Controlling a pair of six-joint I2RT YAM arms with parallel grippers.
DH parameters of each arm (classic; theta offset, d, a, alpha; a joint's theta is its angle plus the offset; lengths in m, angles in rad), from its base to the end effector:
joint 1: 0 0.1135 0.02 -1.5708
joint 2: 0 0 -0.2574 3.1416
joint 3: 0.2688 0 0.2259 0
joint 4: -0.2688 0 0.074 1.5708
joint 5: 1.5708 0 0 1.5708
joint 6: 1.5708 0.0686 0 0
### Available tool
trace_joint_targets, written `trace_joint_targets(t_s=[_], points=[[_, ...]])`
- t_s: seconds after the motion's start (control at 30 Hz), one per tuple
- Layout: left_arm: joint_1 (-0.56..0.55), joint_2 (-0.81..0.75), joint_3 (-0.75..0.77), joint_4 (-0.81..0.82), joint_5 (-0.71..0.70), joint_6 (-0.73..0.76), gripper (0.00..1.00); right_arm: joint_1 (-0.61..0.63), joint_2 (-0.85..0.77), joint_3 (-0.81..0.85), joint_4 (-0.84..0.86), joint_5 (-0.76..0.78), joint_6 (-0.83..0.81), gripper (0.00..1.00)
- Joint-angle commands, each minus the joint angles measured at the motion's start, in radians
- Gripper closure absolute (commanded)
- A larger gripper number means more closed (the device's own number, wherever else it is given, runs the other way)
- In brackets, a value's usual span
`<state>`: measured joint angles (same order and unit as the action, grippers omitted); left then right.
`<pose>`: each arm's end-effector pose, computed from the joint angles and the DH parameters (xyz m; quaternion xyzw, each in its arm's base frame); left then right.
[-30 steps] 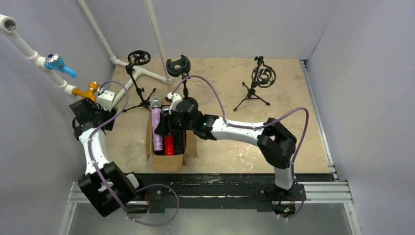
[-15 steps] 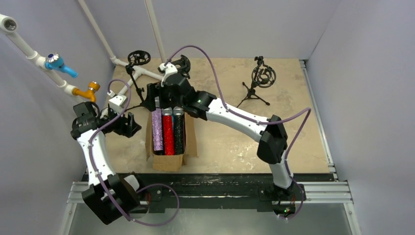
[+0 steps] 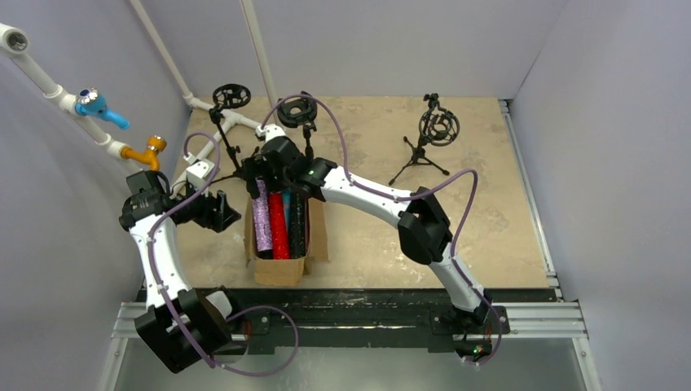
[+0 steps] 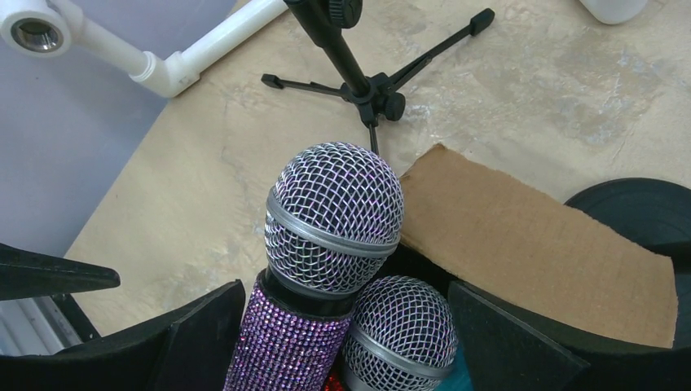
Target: Attach the microphones to the stand
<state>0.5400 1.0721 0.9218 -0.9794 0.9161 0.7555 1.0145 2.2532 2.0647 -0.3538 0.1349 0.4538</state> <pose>0.1743 0.0411 0.2616 0.1903 0.8597 -0.2257 0.4168 0.2872 0.4445 0.2581 -0.2085 0.8439 0.2852 0.4037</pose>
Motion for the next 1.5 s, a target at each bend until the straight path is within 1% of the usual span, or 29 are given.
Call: trace_joint_targets(t_s=[0.0, 0.13, 0.23, 0.3, 0.37, 0.5, 0.67, 0.77, 0.93, 1.17, 1.23, 1.3, 1.47], points=[[-0.008, -0.029, 0.006, -0.003, 0.028, 0.048, 0.28, -0.008, 0.010, 0.041, 0.056, -0.043, -0.008, 0.01], [-0.009, -0.027, -0.003, 0.005, 0.016, 0.051, 0.28, -0.009, 0.010, -0.001, 0.146, -0.078, -0.004, 0.05], [-0.009, -0.019, -0.008, 0.006, 0.008, 0.053, 0.28, -0.008, 0.010, -0.005, 0.171, -0.070, -0.018, 0.08], [-0.009, -0.017, -0.013, 0.007, 0.003, 0.056, 0.28, -0.008, 0.001, 0.005, 0.169, -0.039, -0.044, 0.08], [-0.009, -0.018, -0.017, 0.007, 0.001, 0.061, 0.28, -0.008, -0.008, 0.007, 0.174, -0.019, -0.077, 0.05], [-0.009, -0.018, -0.016, 0.007, 0.003, 0.061, 0.28, -0.008, -0.007, 0.037, 0.165, -0.017, -0.138, 0.01], [-0.009, -0.021, -0.014, 0.007, -0.001, 0.058, 0.28, -0.008, -0.006, 0.052, 0.177, 0.004, -0.176, 0.01], [-0.010, -0.021, -0.014, 0.008, -0.006, 0.058, 0.28, -0.008, 0.038, 0.096, 0.158, -0.016, -0.168, 0.03], [-0.010, -0.029, -0.009, 0.004, -0.009, 0.059, 0.28, -0.008, 0.095, 0.147, 0.133, -0.058, -0.128, 0.09], [-0.010, -0.028, -0.005, 0.009, -0.010, 0.050, 0.28, -0.008, 0.106, 0.141, 0.124, -0.065, -0.082, 0.25], [-0.010, -0.029, -0.002, 0.012, -0.011, 0.047, 0.28, -0.008, 0.079, 0.117, 0.142, -0.061, -0.081, 0.34], [-0.010, -0.032, -0.006, 0.014, -0.014, 0.046, 0.28, -0.008, 0.039, 0.087, 0.170, -0.054, -0.081, 0.39], [-0.011, -0.036, -0.004, 0.021, -0.026, 0.039, 0.28, -0.008, -0.074, 0.053, 0.219, -0.060, -0.082, 0.41]])
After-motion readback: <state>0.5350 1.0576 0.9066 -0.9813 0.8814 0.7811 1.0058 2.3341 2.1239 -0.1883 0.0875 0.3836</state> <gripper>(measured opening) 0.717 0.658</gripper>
